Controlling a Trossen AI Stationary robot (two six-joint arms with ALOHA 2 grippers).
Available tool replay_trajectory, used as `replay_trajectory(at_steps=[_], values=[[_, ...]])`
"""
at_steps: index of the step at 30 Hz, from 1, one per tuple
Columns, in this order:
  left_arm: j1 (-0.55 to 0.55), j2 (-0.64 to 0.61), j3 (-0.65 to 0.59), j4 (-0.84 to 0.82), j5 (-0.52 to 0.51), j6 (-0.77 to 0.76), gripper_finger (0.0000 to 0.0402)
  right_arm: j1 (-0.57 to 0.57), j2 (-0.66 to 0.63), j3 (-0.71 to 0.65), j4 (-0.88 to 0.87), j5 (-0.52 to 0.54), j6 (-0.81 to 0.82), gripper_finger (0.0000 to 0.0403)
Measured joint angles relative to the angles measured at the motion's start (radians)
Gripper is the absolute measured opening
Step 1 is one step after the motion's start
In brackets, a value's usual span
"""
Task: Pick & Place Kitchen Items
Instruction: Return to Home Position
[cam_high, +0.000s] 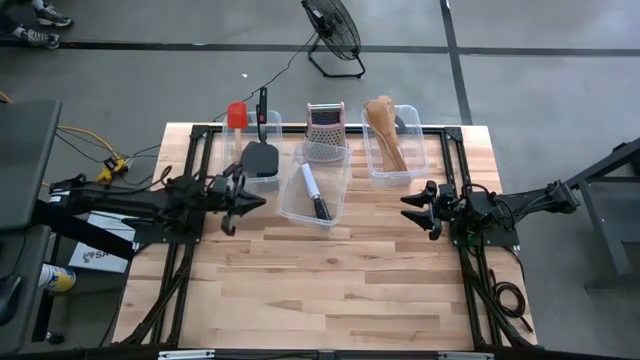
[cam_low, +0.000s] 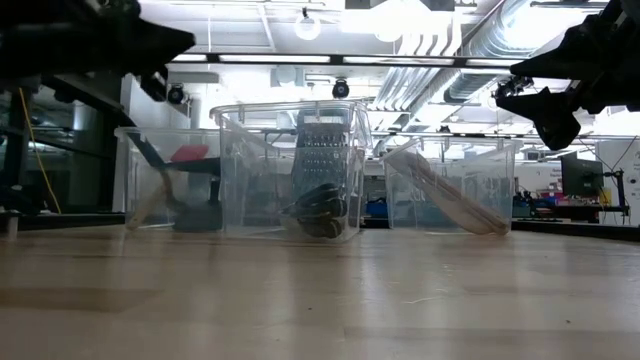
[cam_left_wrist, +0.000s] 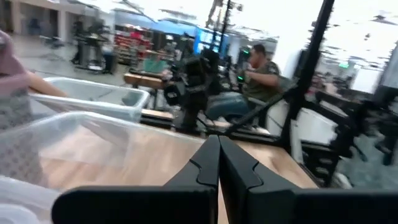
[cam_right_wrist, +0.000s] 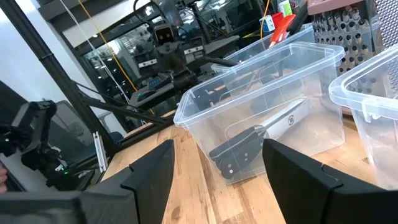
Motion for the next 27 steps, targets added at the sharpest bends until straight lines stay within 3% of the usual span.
replay_trajectory(at_steps=[11, 27], values=[[0.0, -0.177, -0.09, -0.101, 0.045, 0.007, 0.0, 0.0, 0.0, 0.0, 0.0, 0.0, 0.0, 0.0236], [0.0, -0.298, -0.128, -0.294, 0.029, 0.078, 0.0, 0.0, 0.0, 0.0, 0.0, 0.0, 0.0, 0.0236]])
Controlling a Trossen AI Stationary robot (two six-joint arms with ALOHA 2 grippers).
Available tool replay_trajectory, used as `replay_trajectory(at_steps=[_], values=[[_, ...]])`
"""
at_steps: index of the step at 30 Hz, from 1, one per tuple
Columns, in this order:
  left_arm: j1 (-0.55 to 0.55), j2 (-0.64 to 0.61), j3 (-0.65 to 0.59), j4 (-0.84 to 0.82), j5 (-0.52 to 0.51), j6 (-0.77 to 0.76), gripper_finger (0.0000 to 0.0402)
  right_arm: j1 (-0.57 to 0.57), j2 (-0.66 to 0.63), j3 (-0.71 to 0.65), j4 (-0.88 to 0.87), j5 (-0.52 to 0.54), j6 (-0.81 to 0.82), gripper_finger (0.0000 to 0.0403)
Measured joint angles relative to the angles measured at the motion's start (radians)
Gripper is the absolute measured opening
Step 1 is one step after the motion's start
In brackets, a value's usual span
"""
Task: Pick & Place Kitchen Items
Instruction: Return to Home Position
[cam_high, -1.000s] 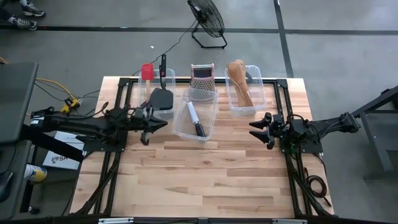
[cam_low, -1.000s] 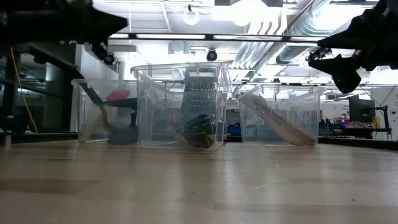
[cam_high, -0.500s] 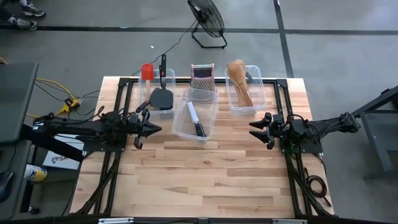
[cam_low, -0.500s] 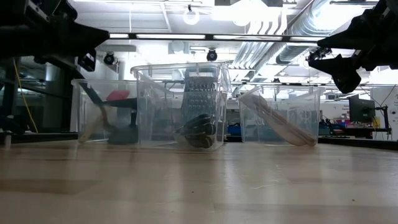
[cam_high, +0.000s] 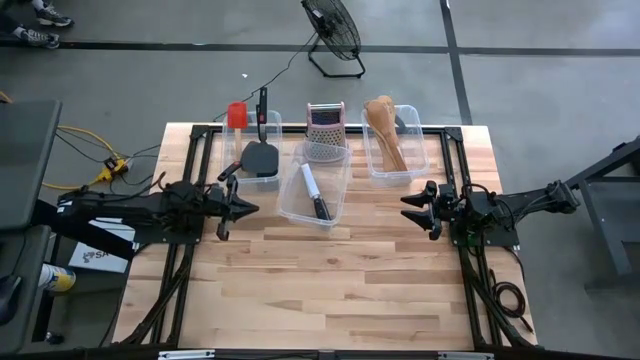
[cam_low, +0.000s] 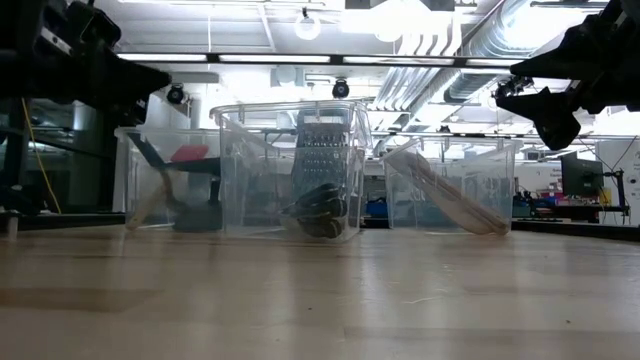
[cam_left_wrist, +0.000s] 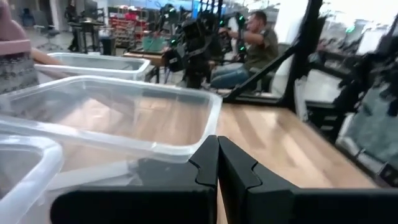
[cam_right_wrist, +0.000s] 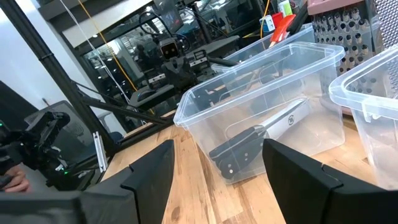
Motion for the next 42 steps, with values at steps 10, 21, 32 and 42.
replay_trajectory(at_steps=[10, 21, 32, 42], values=[[0.0, -0.168, -0.002, -0.208, -0.061, 0.019, 0.0, 0.0, 0.0, 0.0, 0.0, 0.0, 0.0, 0.0236], [0.0, -0.26, 0.009, -0.248, -0.061, 0.019, 0.0, 0.0, 0.0, 0.0, 0.0, 0.0, 0.0, 0.0236], [0.0, -0.258, 0.011, -0.276, -0.061, 0.019, 0.0, 0.0, 0.0, 0.0, 0.0, 0.0, 0.0, 0.0236], [0.0, -0.258, 0.013, -0.3, -0.06, 0.019, 0.0, 0.0, 0.0, 0.0, 0.0, 0.0, 0.0, 0.0236]])
